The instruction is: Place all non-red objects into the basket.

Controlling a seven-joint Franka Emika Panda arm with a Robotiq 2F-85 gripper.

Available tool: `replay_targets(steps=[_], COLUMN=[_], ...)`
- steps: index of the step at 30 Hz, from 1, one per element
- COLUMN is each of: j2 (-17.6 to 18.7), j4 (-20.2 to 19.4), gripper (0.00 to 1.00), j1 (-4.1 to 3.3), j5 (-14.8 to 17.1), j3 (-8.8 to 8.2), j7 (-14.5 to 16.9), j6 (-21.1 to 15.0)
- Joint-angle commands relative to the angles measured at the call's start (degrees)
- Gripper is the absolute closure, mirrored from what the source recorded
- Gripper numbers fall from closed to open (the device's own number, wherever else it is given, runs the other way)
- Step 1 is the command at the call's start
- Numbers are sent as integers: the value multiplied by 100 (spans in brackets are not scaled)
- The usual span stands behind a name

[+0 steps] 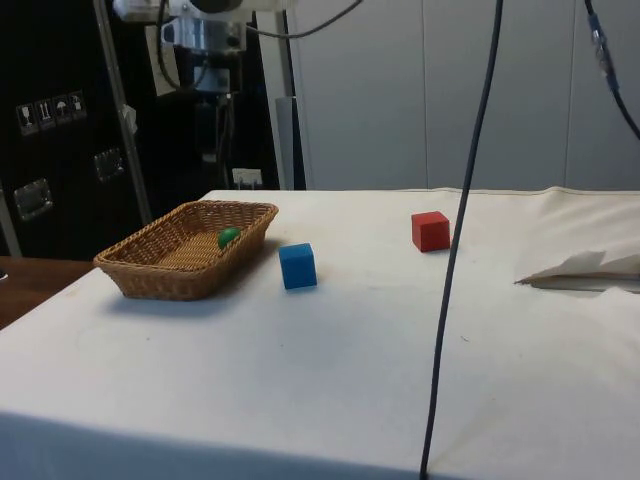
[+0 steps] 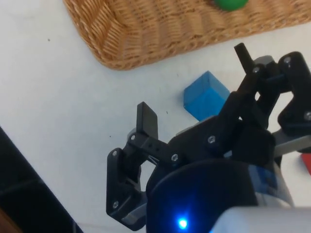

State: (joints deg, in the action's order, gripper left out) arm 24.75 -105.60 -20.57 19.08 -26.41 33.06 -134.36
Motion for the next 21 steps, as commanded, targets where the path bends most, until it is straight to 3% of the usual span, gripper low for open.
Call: replay_targets(steps=[1, 3, 4, 5, 12, 19, 21], j2=[-109, -189, -115, -212, -350, -401, -384], j4=[-201, -390, -281, -453, -865, -1324, -1306], gripper=[0, 0, 0, 0, 0, 0, 0], j1=[-40, -40, 0, -40, 0, 29, 0], j5=[-23, -34, 0, -34, 0, 109, 34], j3=[-11, 11, 40, 17, 97, 212, 166], j7=[17, 57, 57, 63, 206, 470, 407], j6=[-166, -286, -183, -321, -533, -991, -917])
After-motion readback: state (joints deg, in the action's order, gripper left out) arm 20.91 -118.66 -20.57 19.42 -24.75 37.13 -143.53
